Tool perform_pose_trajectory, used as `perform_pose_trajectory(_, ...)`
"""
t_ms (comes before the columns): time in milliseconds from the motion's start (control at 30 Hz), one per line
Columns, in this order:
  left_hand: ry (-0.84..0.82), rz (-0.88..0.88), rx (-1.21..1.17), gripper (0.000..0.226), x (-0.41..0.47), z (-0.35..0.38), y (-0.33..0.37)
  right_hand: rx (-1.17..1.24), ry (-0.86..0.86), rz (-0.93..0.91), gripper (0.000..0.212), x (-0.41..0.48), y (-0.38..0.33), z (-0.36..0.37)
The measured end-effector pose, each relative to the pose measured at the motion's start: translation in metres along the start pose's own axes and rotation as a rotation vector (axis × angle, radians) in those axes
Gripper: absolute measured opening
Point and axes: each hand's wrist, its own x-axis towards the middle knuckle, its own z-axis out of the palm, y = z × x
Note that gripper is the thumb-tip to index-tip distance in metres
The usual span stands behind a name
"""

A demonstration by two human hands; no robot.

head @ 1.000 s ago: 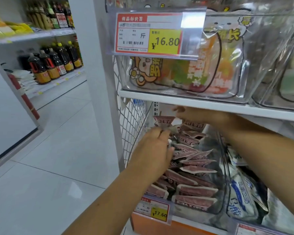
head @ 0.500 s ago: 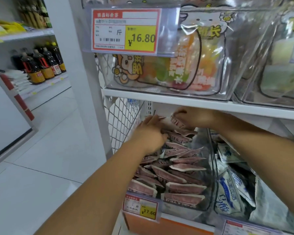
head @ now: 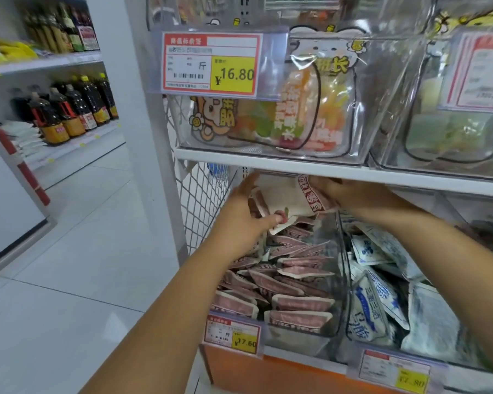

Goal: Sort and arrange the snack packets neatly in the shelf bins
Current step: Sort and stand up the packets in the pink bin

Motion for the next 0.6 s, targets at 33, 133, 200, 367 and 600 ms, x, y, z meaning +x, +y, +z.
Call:
perform_pose_trajectory(33,-0.036,-0.030,-0.055,0.071,-0.002,-0.001,0.001,-0.037,0.049,0.037,0.027,-0.003,0.000,0.000)
perform_pose_trajectory(133,-0.115,-0.038,-0.147,0.051,-0.008,-0.003,0.001,-0.047,0.088,0.062,0.034,-0.011,0.008,0.005)
perform_pose_trajectory(200,-0.099,-0.054,-0.138,0.051,-0.010,-0.005,0.001,0.089,0.044,0.026,0.037,-0.014,0.012,0.008)
perform_pose_trajectory(367,-0.061,0.076,0.133,0.077,-0.027,-0.003,0.011,0.183,0.113,-0.002,0.040,-0.018,0.023,0.017)
perform_pose_trajectory(600,-0.089,0.276,0.399,0.059,-0.042,0.000,0.020,0.478,0.108,-0.016,0.051,-0.040,0.022,0.032)
